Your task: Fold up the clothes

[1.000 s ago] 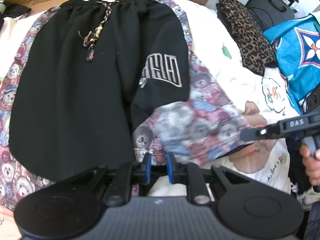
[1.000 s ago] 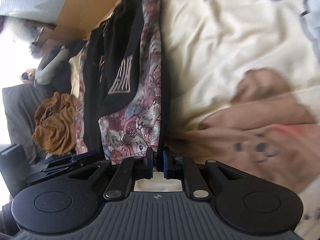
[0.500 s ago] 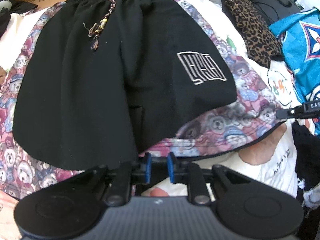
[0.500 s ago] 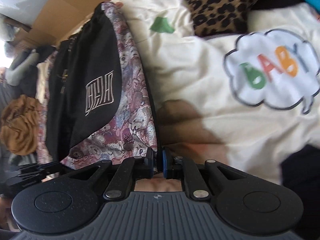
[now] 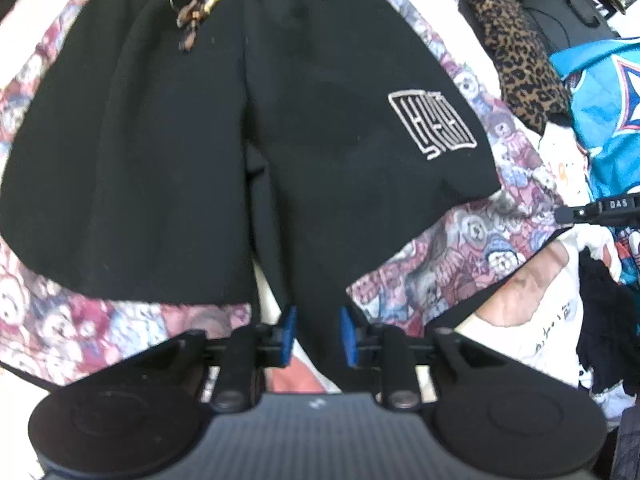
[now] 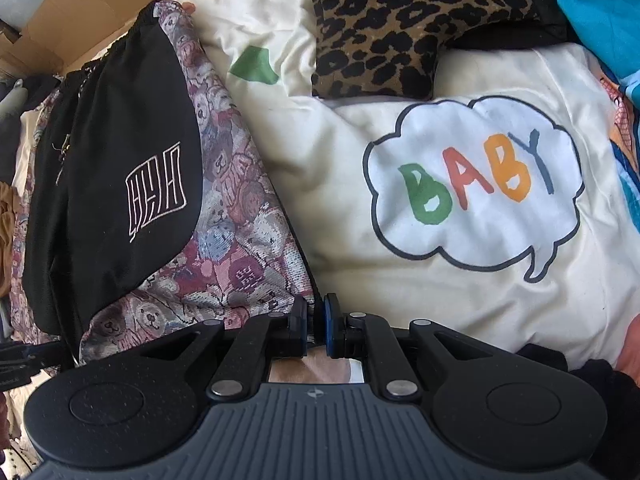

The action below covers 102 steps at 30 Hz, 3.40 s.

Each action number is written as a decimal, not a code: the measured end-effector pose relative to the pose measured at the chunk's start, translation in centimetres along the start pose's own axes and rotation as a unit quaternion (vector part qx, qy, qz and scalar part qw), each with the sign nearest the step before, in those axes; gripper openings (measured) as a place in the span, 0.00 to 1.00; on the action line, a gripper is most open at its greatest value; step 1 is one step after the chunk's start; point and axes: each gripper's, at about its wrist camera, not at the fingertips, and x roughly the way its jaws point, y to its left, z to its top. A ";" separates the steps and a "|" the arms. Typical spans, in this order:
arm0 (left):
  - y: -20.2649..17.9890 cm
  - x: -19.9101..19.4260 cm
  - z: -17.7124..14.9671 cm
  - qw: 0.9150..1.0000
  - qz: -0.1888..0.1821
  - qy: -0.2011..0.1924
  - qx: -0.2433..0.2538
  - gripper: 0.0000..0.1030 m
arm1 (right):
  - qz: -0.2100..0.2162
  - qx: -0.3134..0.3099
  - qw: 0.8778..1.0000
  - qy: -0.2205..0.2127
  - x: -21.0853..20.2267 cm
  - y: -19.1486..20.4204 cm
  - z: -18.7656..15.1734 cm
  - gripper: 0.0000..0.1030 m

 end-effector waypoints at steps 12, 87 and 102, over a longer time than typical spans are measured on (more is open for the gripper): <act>-0.6 3.4 -0.8 0.995 -0.020 0.055 -0.084 0.51 | -0.005 -0.002 1.000 0.007 0.9 -0.4 -0.3 0.06; 6.2 -7.8 -0.9 0.997 -0.034 0.016 -0.064 0.24 | 0.036 -0.088 0.991 -0.098 -15.2 8.3 3.6 0.41; 10.4 -11.0 -0.2 0.997 -0.007 -0.020 -0.079 0.30 | -0.020 -0.246 0.966 -0.079 -19.4 17.0 5.7 0.41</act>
